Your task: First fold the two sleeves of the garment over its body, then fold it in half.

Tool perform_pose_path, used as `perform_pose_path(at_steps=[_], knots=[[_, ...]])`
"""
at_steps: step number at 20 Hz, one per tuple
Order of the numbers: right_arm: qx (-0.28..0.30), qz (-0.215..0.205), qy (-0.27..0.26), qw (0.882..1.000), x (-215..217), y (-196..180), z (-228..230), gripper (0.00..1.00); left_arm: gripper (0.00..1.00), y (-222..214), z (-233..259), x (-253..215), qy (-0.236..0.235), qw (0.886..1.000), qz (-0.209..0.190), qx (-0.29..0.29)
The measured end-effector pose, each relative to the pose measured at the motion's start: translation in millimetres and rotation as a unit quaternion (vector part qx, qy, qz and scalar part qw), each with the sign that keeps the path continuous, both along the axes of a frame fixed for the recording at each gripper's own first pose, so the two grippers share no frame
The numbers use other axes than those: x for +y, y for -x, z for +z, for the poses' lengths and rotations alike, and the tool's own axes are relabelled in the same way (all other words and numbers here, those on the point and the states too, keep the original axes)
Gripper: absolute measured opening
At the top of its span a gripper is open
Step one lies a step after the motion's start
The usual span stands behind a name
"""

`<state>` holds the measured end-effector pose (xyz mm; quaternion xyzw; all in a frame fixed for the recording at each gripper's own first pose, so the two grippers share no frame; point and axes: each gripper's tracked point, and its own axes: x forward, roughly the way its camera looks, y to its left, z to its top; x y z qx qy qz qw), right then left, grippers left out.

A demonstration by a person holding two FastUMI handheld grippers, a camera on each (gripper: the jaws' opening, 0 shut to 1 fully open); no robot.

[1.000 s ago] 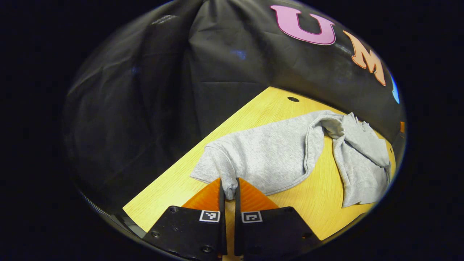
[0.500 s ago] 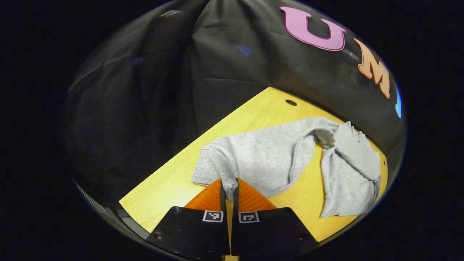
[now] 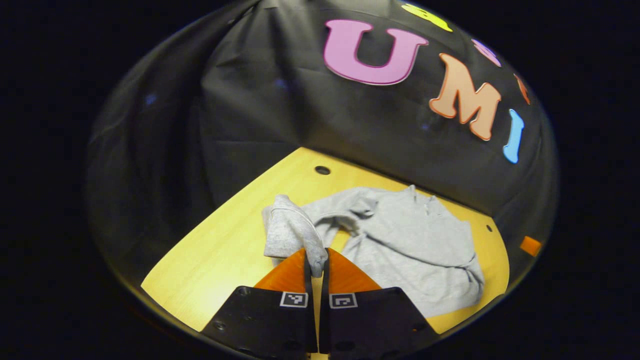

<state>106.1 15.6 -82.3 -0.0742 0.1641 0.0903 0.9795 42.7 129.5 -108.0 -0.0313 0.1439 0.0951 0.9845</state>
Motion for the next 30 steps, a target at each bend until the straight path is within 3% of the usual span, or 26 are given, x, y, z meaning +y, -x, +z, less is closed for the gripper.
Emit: perform_pose_path(at_steps=[1, 3, 4, 8, 14, 15, 16, 17, 21, 22, 25, 28, 30], knots=[[-0.001, -0.005, -0.002, 1.0, -5.5, 3.3, 1.0, 0.94, 0.01, -8.0, 3.8, -16.5, -0.002, 1.0, -0.016, -0.003], [-0.008, -0.012, -0.006, 1.0, -16.1, 9.5, 6.7, 0.98, 0.01, -23.1, 11.3, -50.4, -0.011, 0.999, -0.05, -0.005], [-0.009, -0.016, -0.007, 1.0, -21.2, 12.1, 8.3, 0.94, 0.01, -26.4, 12.8, -65.5, -0.015, 0.998, -0.066, -0.005], [-0.013, -0.032, -0.015, 0.999, -41.7, 20.1, 13.3, 0.97, 0.01, -50.3, 24.4, -140.2, -0.021, 0.99, -0.14, -0.011], [-0.013, -0.052, -0.021, 0.998, -71.5, 26.1, 16.9, 0.98, 0.03, -81.5, 29.3, -254.8, -0.066, 0.965, -0.253, -0.014], [-0.011, -0.057, -0.021, 0.998, -76.9, 26.3, 16.3, 0.94, 0.03, -86.5, 27.6, -271.5, -0.07, 0.961, -0.268, -0.014], [-0.011, -0.062, -0.023, 0.998, -81.8, 25.8, 16.3, 0.98, 0.03, -90.1, 26.3, -286.3, -0.073, 0.957, -0.282, -0.012], [-0.011, -0.066, -0.025, 0.997, -87.5, 25.6, 16.9, 0.94, 0.01, -94.7, 24.6, -301.7, -0.074, 0.953, -0.294, -0.009], [-0.007, -0.086, -0.026, 0.996, -108.7, 24.1, 16.5, 0.98, 0.01, -109.0, 14.4, -354.3, -0.08, 0.939, -0.335, -0.008], [-0.006, -0.091, -0.025, 0.996, -113.4, 23.7, 16.2, 0.94, 0.01, -113.4, 10.9, -365.1, -0.086, 0.935, -0.343, -0.007], [-0.003, -0.105, -0.027, 0.994, -128.2, 22.3, 15.4, 0.98, 0.01, -126.1, -0.7, -391.3, -0.103, 0.927, -0.362, -0.001], [0.005, -0.114, -0.031, 0.993, -136.8, 20.7, 13.9, 0.94, 0.01, -144.0, -19.2, -407.5, -0.114, 0.922, -0.369, 0.009], [0.006, -0.115, -0.03, 0.993, -140.0, 18.3, 14.5, 0.98, 0.01, -156.5, -36.1, -415.1, -0.117, 0.92, -0.373, 0.022]])
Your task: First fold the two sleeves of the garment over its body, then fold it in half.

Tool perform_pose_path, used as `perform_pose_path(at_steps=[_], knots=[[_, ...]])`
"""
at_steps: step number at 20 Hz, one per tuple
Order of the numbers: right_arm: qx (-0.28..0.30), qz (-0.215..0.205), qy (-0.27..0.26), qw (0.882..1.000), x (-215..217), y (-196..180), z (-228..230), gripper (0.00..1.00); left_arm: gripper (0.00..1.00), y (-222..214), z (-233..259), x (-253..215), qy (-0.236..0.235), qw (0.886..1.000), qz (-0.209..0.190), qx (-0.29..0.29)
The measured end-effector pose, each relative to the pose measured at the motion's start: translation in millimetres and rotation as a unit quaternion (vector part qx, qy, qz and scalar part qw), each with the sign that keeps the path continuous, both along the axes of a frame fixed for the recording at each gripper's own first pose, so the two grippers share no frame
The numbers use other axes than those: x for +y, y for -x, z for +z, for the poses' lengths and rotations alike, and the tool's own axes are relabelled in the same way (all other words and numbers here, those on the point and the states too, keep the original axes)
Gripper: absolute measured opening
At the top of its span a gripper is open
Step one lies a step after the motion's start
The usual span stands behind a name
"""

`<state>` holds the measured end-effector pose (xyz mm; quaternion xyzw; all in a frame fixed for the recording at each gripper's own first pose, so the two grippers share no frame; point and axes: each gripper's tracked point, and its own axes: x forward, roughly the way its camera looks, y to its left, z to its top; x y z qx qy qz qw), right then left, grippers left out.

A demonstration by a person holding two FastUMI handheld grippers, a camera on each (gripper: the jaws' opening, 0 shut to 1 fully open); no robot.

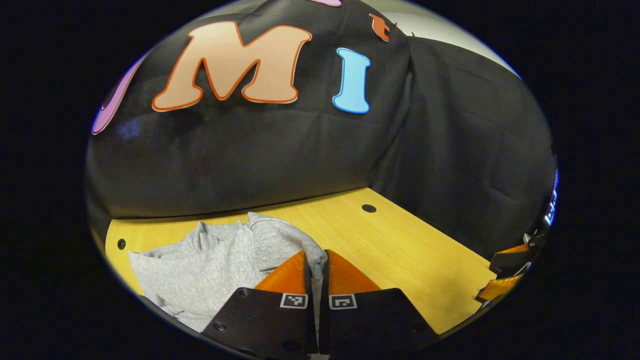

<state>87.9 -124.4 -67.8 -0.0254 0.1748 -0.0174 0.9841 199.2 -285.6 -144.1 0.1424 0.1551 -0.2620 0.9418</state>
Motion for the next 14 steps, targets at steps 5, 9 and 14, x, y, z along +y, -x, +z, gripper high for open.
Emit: perform_pose_path(at_steps=[5, 9, 14], knots=[[0.006, -0.002, 0.005, 1.0, -7.3, -1.3, -2.9, 0.94, 0.02, -20.4, -51.6, 0.3, -0.022, 0.999, 0.009, 0.04], [0.008, -0.007, 0.007, 1.0, -11.4, 3.3, -5.1, 0.98, 0.12, -17.9, -65.3, -7.1, -0.023, 0.998, 0.008, 0.057], [0.019, 0.0, 0.005, 1.0, -9.5, 11.0, -15.0, 0.94, 0.94, -4.3, -41.8, 4.4, -0.035, 0.999, 0.024, 0.005]])
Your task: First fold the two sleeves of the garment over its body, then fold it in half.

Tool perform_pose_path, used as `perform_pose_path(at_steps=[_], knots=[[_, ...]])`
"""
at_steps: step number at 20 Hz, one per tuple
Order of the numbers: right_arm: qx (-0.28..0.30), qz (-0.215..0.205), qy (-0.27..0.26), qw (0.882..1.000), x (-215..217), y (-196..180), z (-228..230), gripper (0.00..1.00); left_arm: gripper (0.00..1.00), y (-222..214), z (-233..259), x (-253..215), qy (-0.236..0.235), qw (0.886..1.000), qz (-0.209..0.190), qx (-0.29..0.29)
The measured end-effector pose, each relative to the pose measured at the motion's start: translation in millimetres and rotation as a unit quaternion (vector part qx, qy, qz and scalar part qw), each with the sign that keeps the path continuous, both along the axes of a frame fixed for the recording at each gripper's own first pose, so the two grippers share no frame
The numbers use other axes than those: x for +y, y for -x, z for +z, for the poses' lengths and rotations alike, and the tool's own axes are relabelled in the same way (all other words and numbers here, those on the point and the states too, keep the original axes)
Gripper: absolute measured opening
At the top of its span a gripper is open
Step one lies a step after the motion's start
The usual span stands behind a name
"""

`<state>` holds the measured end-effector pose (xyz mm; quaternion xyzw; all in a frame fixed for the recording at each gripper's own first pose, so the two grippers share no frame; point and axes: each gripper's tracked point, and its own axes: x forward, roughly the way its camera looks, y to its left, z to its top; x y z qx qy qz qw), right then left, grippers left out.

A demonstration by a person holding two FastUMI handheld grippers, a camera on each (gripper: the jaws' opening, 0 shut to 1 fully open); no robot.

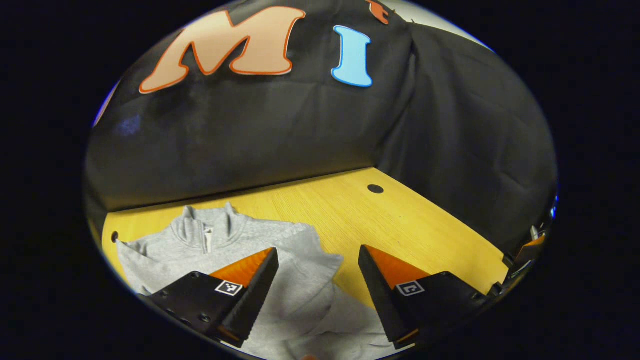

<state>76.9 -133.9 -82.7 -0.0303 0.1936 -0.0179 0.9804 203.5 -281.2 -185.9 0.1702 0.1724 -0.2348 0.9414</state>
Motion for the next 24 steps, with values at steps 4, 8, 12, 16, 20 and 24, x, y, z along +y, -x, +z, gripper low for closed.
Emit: perform_pose_path(at_steps=[4, 8, 12, 16, 20, 24], knots=[[0.006, 0.016, -0.011, 1.0, 11.8, 1.1, -7.5, 0.98, 0.95, 30.2, 20.9, 36.8, -0.002, 1.0, 0.016, -0.021], [0.012, 0.04, -0.013, 0.999, 29.1, 0.0, -20.1, 0.94, 0.95, 62.8, 36.3, 99.4, -0.001, 0.997, 0.074, -0.03], [0.037, 0.065, 0.006, 0.997, 39.8, 3.0, -52.3, 0.94, 0.95, 101.3, 40.0, 170.0, 0.014, 0.989, 0.142, -0.033], [0.07, 0.084, 0.015, 0.994, 50.4, 9.6, -92.6, 0.94, 0.95, 142.8, 28.5, 237.4, 0.013, 0.978, 0.209, -0.022], [0.097, 0.09, 0.017, 0.991, 54.2, 10.9, -125.7, 0.98, 0.95, 177.1, 8.6, 287.6, 0.031, 0.962, 0.27, -0.003], [0.123, 0.077, 0.015, 0.989, 47.4, 8.6, -158.2, 0.98, 0.96, 201.1, -16.6, 319.0, 0.026, 0.953, 0.302, 0.02]])
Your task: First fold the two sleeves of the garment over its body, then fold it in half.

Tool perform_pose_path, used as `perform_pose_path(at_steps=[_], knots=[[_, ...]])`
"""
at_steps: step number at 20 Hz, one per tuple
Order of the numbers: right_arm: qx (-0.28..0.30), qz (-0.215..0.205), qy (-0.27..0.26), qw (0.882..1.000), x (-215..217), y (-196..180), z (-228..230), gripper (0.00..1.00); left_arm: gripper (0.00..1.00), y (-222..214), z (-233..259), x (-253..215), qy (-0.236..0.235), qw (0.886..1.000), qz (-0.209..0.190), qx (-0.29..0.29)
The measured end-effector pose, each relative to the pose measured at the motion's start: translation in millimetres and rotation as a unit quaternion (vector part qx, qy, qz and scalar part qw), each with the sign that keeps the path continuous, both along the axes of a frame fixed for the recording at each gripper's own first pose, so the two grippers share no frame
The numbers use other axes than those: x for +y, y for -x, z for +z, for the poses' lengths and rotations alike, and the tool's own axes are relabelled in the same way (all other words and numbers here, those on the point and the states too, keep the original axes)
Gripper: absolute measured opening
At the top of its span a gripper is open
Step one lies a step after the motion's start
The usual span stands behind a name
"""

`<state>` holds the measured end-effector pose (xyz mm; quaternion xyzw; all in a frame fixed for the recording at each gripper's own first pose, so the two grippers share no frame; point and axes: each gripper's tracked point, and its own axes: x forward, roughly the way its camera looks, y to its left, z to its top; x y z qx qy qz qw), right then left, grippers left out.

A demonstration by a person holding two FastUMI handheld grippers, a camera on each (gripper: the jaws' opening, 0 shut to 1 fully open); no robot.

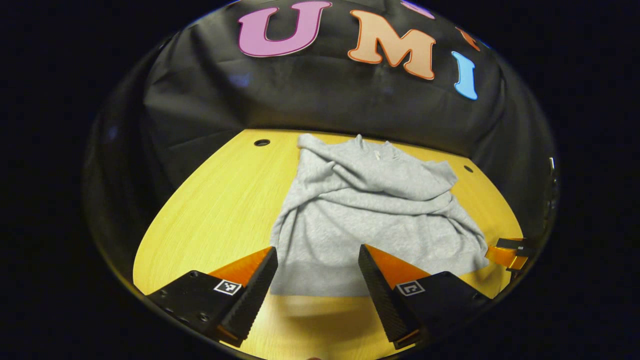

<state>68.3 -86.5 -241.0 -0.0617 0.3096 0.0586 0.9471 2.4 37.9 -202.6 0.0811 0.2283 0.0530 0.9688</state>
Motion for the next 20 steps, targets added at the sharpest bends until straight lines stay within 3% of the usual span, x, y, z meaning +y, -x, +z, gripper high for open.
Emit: perform_pose_path(at_steps=[1, 9, 12, 13, 14, 18, 20], knots=[[0.007, -0.003, 0.003, 1.0, -2.6, -0.4, -7.4, 0.94, 0.96, 1.5, -6.2, 2.5, -0.002, 1.0, 0.001, 0.006], [0.024, -0.012, 0.03, 0.999, -11.3, -2.4, -29.2, 0.98, 0.96, 4.7, -43.3, 19.6, -0.002, 0.999, 0.018, 0.041], [0.023, -0.01, 0.039, 0.999, -10.0, -5.1, -30.4, 0.98, 0.96, -2.4, -50.3, 23.3, -0.015, 0.999, 0.014, 0.051], [0.023, -0.009, 0.043, 0.999, -10.6, -5.1, -31.6, 0.94, 0.96, -3.9, -52.0, 24.9, -0.022, 0.998, 0.013, 0.053], [0.022, -0.008, 0.046, 0.999, -10.4, -5.3, -31.4, 0.98, 0.96, -4.4, -54.2, 24.9, -0.027, 0.998, 0.009, 0.055], [0.017, -0.017, 0.044, 0.999, -11.3, -5.9, -32.1, 0.98, 0.98, -6.7, -54.5, 22.8, -0.016, 0.999, 0.004, 0.044], [0.012, -0.016, 0.041, 0.999, -8.1, -5.8, -31.4, 0.91, 0.98, -5.6, -52.9, 23.2, -0.017, 0.999, 0.0, 0.043]])
